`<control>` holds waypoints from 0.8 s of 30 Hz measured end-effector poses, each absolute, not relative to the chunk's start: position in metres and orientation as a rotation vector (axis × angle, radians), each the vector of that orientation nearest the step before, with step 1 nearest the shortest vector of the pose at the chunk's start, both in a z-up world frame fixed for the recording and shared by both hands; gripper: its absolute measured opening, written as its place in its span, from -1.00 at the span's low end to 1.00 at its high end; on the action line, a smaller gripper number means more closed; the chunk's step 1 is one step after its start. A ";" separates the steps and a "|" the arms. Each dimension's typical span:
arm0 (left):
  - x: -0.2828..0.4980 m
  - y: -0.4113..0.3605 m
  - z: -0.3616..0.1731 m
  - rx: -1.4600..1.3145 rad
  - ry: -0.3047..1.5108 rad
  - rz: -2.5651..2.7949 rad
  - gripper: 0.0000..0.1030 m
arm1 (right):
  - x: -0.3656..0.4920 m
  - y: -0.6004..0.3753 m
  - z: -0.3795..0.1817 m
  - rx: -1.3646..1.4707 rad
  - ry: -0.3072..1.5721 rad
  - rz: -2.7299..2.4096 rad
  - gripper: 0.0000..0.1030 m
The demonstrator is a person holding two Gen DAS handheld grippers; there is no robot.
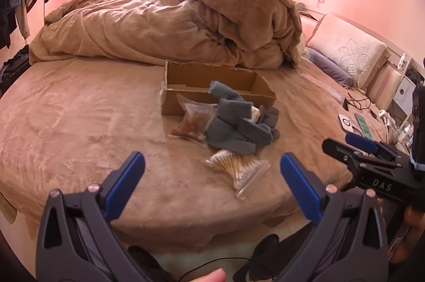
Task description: Organize objects
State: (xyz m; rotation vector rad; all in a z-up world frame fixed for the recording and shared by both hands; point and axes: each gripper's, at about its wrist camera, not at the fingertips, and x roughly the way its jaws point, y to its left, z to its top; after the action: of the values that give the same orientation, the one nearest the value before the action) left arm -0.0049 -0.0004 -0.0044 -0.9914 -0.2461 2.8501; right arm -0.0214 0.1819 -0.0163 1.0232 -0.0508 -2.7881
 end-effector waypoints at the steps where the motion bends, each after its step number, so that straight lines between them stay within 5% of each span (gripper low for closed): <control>1: -0.005 0.000 -0.004 -0.992 -0.250 2.851 0.99 | -0.021 0.182 -0.017 1.025 -0.053 -2.787 0.54; 24: -0.007 -0.002 -0.006 -1.003 -0.278 2.845 0.99 | -0.024 0.184 -0.022 1.046 -0.065 -2.779 0.54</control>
State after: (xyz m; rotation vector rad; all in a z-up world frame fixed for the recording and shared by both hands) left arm -0.0071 -0.0016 -0.0063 -1.0033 -0.2783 2.8449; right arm -0.0243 0.1837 -0.0219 1.0460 -0.0654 -2.7791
